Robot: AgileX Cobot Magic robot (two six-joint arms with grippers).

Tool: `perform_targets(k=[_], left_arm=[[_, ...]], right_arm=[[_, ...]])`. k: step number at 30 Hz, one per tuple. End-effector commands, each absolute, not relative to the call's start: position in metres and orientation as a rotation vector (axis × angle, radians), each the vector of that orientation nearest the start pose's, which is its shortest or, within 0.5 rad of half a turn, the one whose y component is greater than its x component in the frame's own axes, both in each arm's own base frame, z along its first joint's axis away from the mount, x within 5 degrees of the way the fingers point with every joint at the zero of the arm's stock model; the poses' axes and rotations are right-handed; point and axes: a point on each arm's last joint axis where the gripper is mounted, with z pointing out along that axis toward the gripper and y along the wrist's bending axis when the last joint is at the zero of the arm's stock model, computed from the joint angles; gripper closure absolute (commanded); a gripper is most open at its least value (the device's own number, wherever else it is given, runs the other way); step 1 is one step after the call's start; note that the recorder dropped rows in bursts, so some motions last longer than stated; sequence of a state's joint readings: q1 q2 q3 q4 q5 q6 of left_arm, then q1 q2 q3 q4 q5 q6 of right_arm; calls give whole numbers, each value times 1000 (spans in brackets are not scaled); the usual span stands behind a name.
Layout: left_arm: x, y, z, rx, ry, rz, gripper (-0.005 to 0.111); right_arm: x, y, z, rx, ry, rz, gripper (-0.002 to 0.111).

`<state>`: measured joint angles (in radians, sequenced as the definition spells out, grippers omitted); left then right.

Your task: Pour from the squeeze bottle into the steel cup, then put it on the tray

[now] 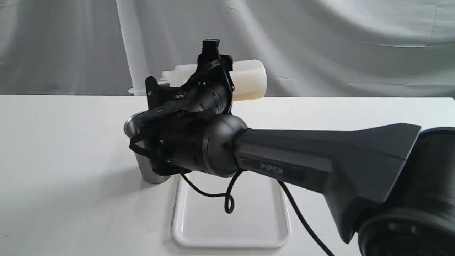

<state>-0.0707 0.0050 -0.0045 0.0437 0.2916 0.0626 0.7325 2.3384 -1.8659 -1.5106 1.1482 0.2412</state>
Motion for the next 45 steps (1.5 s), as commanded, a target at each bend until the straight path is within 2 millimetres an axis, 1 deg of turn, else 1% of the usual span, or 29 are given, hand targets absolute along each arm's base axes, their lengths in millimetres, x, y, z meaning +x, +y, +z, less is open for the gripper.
perform_targets(k=[1,6,11,20,29,36,45], left_arm=[[55,-3,187,147,1762,32,98],[55,-3,187,147,1762,32,98],[55,-3,187,147,1762,32,98],[55,-3,187,147,1762,32,98],[55,-3,187,147,1762,32,98],[55,-3,187,147,1762,32,98],[55,-3,187,147,1762,32,98]], right_arm=[[425,270,223,-1149,1626,-1530,54],[426,269,223,-1204,1608,-1568,54],[426,269,225,-1214,1572,-1600,54],[426,269,237,-1281,1481,-1690,54],[426,269,238,-1342,1439,-1752,54],[426,268,240,-1341,1417,-1779,54],[426,268,241,-1388,1389,-1826,54]])
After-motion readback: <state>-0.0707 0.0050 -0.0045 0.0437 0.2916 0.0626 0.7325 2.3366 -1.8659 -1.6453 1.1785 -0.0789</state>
